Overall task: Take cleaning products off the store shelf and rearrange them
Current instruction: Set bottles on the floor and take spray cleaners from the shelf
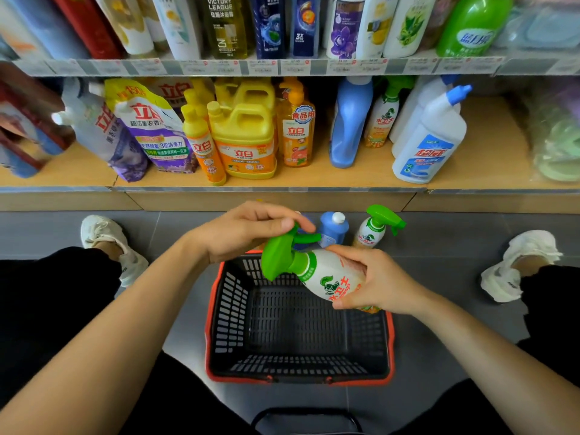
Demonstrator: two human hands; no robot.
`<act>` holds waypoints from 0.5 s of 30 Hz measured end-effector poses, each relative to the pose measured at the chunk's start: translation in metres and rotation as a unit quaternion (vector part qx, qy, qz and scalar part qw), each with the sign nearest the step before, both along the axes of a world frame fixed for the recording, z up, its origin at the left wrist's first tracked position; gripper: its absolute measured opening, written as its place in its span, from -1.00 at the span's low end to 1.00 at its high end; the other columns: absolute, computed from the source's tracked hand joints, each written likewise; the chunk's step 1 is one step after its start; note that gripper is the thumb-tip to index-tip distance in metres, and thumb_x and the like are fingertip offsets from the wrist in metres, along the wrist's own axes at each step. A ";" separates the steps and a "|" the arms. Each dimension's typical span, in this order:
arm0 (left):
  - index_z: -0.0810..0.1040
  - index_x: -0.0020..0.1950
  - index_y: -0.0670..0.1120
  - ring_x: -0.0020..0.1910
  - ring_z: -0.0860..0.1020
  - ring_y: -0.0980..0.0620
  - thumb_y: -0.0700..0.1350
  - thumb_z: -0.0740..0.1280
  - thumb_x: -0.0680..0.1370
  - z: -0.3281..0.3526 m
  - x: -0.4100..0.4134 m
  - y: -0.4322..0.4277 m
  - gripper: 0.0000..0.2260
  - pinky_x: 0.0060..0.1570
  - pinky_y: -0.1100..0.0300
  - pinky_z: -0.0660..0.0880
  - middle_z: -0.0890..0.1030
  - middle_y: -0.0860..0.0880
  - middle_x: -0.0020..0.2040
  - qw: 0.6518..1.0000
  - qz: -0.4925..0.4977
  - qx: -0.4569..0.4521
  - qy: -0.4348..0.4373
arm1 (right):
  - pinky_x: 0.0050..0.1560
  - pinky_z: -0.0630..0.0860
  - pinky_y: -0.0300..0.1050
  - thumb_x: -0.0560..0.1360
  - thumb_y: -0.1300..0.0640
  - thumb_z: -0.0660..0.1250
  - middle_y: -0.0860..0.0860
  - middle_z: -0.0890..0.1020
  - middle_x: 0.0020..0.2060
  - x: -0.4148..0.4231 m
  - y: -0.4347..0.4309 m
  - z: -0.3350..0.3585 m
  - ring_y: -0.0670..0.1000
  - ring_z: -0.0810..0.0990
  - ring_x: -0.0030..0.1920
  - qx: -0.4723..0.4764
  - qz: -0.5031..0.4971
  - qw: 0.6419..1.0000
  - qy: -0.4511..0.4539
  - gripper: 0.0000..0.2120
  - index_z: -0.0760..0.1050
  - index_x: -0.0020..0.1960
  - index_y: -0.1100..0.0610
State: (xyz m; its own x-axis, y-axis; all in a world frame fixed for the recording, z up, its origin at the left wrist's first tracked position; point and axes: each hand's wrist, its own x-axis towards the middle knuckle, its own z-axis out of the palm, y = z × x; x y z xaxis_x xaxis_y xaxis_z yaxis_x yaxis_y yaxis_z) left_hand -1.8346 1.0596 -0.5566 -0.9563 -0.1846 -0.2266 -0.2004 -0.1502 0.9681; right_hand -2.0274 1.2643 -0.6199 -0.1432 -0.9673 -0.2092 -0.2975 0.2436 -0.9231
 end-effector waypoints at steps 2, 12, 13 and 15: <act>0.70 0.11 -0.15 0.25 0.56 -0.02 0.12 0.44 0.51 0.005 0.004 -0.001 -0.62 0.24 0.07 0.48 0.61 -0.11 0.24 0.999 -0.041 -0.025 0.019 | 0.21 0.52 -0.28 0.14 0.12 0.70 -0.14 0.65 0.19 -0.003 0.002 -0.002 -0.13 0.61 0.23 -0.007 0.015 1.000 0.006 -0.19 0.51 0.29 -0.33; 0.72 0.06 -0.06 -0.03 0.63 -0.08 -0.18 0.50 0.48 -0.001 0.000 0.012 -0.83 0.07 -0.21 0.57 0.72 -0.21 0.00 0.961 0.152 -0.218 0.074 | 0.23 0.50 -0.21 0.08 -0.15 0.64 -0.39 0.55 0.18 -0.008 0.001 -0.005 -0.24 0.57 0.20 -0.023 -0.074 0.989 0.125 -0.04 0.32 0.42 -0.29; 0.72 0.04 -0.05 -0.06 0.62 -0.09 -0.16 0.50 0.48 -0.002 -0.001 0.014 -0.85 0.04 -0.26 0.55 0.71 -0.24 -0.02 0.956 0.171 -0.226 0.077 | 0.22 0.51 -0.21 0.08 -0.17 0.64 -0.38 0.55 0.17 -0.008 0.001 -0.007 -0.24 0.57 0.19 -0.022 -0.076 0.989 0.129 -0.03 0.32 0.42 -0.28; 0.72 0.02 -0.06 -0.07 0.61 -0.08 -0.13 0.46 0.51 -0.003 -0.001 0.014 -0.88 -0.01 -0.22 0.56 0.70 -0.23 -0.03 0.955 0.166 -0.233 0.077 | 0.23 0.53 -0.17 0.09 -0.12 0.67 -0.31 0.58 0.17 -0.008 0.002 -0.010 -0.22 0.58 0.19 -0.017 -0.073 0.989 0.130 -0.04 0.38 0.44 -0.21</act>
